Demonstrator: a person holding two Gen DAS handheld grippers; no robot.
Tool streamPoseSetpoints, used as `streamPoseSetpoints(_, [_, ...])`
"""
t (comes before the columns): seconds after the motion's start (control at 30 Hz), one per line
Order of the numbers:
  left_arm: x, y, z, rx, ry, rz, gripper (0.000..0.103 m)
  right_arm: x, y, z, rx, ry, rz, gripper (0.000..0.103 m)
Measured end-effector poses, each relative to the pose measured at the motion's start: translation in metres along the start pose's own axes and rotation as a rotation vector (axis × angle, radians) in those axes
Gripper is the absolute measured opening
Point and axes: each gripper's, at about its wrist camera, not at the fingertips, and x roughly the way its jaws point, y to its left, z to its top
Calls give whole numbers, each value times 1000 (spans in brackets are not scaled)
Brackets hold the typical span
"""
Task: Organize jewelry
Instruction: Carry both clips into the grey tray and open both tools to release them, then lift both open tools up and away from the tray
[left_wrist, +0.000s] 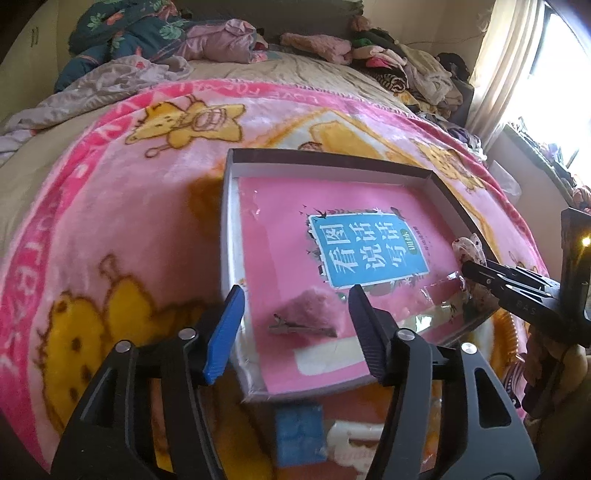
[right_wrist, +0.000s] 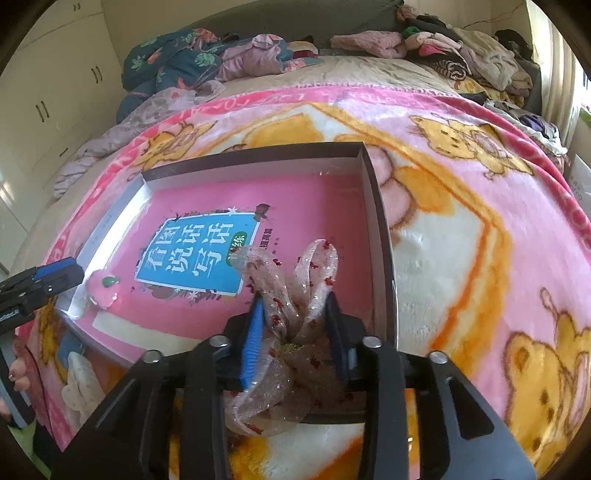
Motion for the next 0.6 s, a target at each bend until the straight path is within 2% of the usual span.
streamPoseSetpoints(0.07, [-6, 1, -1, -2, -9, 10, 57, -3, 0, -1, 5, -7, -3, 46])
streamPoseSetpoints(0.13, [-11, 3, -3, -7, -14, 12, 57, -7, 1, -3, 3, -14, 1, 49])
streamPoseSetpoints(0.23, [-18, 6, -6, -24, -16, 17, 58, -16, 2, -5, -8, -35, -13, 62])
streamPoseSetpoints(0.37, [-28, 8, -12, -45, -26, 16, 63, -32, 0, -9, 0, -65, -9, 71])
streamPoseSetpoints(0.6, [-43, 1, -18, -56, -41, 11, 72, -61, -6, -15, 18, -104, -2, 76])
